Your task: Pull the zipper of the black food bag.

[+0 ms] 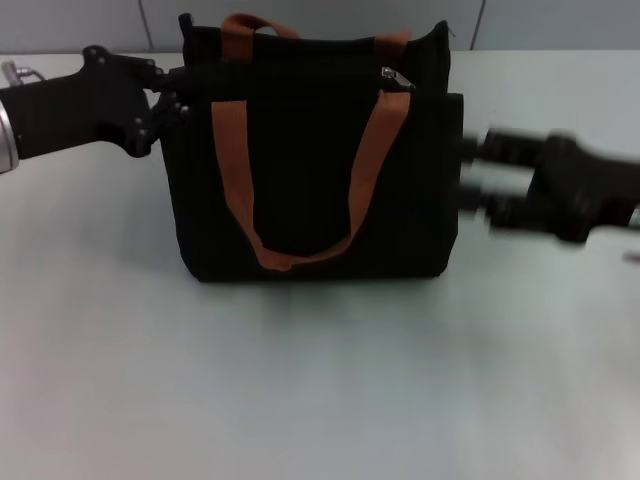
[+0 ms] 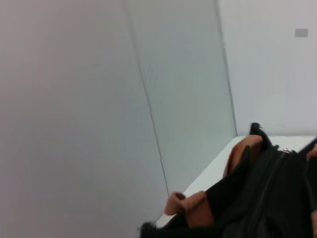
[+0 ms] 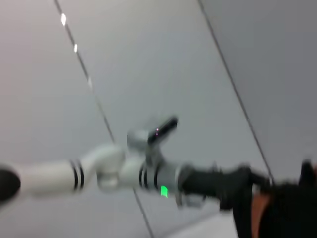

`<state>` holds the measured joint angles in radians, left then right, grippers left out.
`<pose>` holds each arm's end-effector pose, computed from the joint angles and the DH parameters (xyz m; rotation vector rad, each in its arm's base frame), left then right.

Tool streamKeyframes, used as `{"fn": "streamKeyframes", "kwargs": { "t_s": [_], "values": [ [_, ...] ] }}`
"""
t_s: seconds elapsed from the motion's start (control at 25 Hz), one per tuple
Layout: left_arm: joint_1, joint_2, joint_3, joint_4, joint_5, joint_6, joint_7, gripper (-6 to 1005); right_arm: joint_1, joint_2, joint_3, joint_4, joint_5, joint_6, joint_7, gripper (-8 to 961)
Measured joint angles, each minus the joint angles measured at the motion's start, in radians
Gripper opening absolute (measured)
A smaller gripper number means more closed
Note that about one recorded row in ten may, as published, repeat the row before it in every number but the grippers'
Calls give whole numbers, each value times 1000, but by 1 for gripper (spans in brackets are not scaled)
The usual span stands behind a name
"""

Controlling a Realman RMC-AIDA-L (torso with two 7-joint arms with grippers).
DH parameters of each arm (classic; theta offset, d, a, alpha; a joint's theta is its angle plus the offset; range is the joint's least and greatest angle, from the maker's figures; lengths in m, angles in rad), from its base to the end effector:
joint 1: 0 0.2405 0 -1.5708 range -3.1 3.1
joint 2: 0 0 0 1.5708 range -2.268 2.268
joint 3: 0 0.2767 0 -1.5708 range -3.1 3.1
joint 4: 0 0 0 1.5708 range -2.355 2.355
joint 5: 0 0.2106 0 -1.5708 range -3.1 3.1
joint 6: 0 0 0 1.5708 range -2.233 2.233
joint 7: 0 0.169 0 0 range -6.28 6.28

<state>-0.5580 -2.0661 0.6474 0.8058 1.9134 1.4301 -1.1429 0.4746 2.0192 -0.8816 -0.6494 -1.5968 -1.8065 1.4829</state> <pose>-0.2533 0.3988 0.0203 -2.4947 -0.1424 -0.5731 0.2257 0.3203 0.0034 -2.7792 0.6005 1.2046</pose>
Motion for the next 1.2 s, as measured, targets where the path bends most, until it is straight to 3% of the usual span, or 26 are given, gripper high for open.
{"fn": "streamKeyframes", "kwargs": {
  "t_s": [0.08, 0.12, 0.16, 0.32, 0.4, 0.44, 0.52, 0.6, 0.84, 0.92, 1.0, 1.2],
  "values": [
    [5, 4, -4, 0, -4, 4, -60, 61, -5, 13, 4, 31, -59, 15, -82, 652],
    [8, 24, -4, 3, -4, 20, -143, 94, -10, 31, 7, 40, -103, 43, -139, 660],
    [8, 24, -4, 3, -4, 20, -143, 128, -10, 31, 7, 40, -103, 43, -139, 669],
    [24, 96, -8, 11, 4, 84, -327, 273, -12, 48, 1, 69, -128, 95, -228, 703],
    [53, 152, -71, -6, -33, 237, -378, 353, -10, 48, 0, 78, -133, 96, -240, 721],
    [53, 152, -71, -6, -33, 237, -378, 392, -8, 49, -2, 85, -141, 98, -249, 729],
    [86, 169, -122, -43, -75, 413, -322, 458, -5, 55, -4, 94, -172, 101, -278, 738],
    [100, 165, -127, -50, -82, 461, -289, 510, -6, 56, -4, 96, -177, 103, -292, 738],
    [184, 88, -44, -81, -71, 548, -58, 676, -13, 59, -7, 138, -190, 102, -390, 739],
    [209, 69, 2, -161, -67, 537, 57, 747, -11, 59, -22, 164, -192, 98, -440, 739],
    [213, 68, 5, -192, -62, 530, 94, 819, -11, 59, -28, 171, -192, 97, -459, 739],
    [223, 62, 4, -288, -2, 466, 201, 819, -9, 61, -43, 199, -193, 104, -513, 752]
  ]
}}
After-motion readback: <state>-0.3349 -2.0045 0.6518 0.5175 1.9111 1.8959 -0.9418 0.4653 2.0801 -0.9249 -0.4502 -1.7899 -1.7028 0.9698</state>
